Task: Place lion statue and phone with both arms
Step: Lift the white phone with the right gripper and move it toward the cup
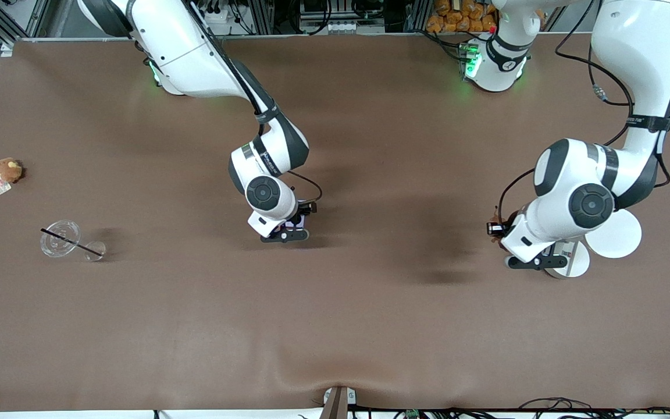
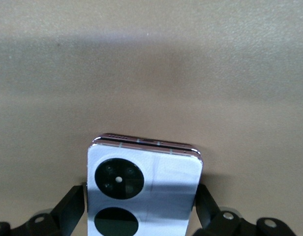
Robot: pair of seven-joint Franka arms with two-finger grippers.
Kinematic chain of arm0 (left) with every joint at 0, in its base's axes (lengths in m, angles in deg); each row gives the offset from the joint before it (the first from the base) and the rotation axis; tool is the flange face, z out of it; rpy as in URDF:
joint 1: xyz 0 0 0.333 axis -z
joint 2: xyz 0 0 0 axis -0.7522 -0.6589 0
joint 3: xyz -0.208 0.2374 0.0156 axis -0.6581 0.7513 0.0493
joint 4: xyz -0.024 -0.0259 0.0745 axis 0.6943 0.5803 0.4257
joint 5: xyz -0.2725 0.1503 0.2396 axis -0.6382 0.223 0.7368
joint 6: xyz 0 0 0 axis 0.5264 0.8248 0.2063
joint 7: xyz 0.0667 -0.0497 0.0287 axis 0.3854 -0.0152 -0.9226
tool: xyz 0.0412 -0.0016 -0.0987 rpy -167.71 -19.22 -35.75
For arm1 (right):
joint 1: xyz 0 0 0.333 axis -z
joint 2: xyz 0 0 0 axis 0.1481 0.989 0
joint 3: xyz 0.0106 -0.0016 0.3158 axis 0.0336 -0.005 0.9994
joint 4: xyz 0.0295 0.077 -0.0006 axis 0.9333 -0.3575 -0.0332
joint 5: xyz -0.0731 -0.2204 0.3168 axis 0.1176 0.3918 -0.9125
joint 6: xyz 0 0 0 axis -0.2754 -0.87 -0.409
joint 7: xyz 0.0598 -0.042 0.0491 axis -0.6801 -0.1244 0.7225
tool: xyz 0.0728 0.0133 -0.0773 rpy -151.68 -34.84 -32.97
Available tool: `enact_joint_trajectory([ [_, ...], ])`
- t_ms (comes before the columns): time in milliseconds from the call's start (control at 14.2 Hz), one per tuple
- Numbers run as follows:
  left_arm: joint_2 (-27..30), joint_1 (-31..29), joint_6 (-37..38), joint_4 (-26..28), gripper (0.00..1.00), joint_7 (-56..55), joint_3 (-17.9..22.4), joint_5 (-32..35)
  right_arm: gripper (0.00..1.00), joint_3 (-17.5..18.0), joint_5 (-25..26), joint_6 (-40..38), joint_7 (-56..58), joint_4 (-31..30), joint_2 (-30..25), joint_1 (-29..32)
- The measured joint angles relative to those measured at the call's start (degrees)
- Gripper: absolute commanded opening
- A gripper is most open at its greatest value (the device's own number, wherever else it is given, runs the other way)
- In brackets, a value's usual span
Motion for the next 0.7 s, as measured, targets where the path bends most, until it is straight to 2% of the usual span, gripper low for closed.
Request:
enact_joint_trajectory([
  [70, 0.0, -0.2, -0.5, 0.5, 0.0, 0.4, -0.1, 0.0, 0.88, 0.0, 0.0, 0.0, 0.0, 0.0, 0.0, 0.0],
  [141, 0.0, -0.2, -0.9, 0.8, 0.0, 0.4, -0.2, 0.0, 0.6, 0.0, 0.0, 0.0, 0.0, -0.1, 0.0, 0.0],
  [211, 0.0, -0.2, -1.1, 1.0, 0.0, 0.4, -0.3, 0.0, 0.39, -0.1, 0.2, 0.0, 0.0, -0.1, 0.0, 0.0],
  [281, 0.0, -0.2, -1.6, 1.2, 0.0, 0.4, -0.4, 0.0, 0.27, -0.2, 0.2, -0.4, -0.1, 0.0, -0.2, 0.0],
  [351, -0.1, -0.2, -2.4, 1.5, 0.0, 0.4, -0.4, 0.0, 0.18, -0.2, 0.2, -0.4, -0.2, 0.0, -0.2, 0.0],
  [492, -0.5, -0.2, -3.6, 2.2, 0.0, 0.4, -0.5, 0.1, 0.09, -0.8, 0.2, -0.4, -0.4, 0.0, -0.3, -0.1],
  [562, -0.8, -0.2, -3.9, 2.3, 0.0, 0.5, -0.5, 0.1, 0.06, -1.8, 0.3, -0.5, -0.4, 0.1, -0.3, -0.1],
  [703, -1.5, -0.2, -4.6, 2.3, 0.0, 0.5, -0.5, 1.6, 0.05, -5.4, 0.5, -2.5, -0.3, 0.4, -1.2, -0.1],
])
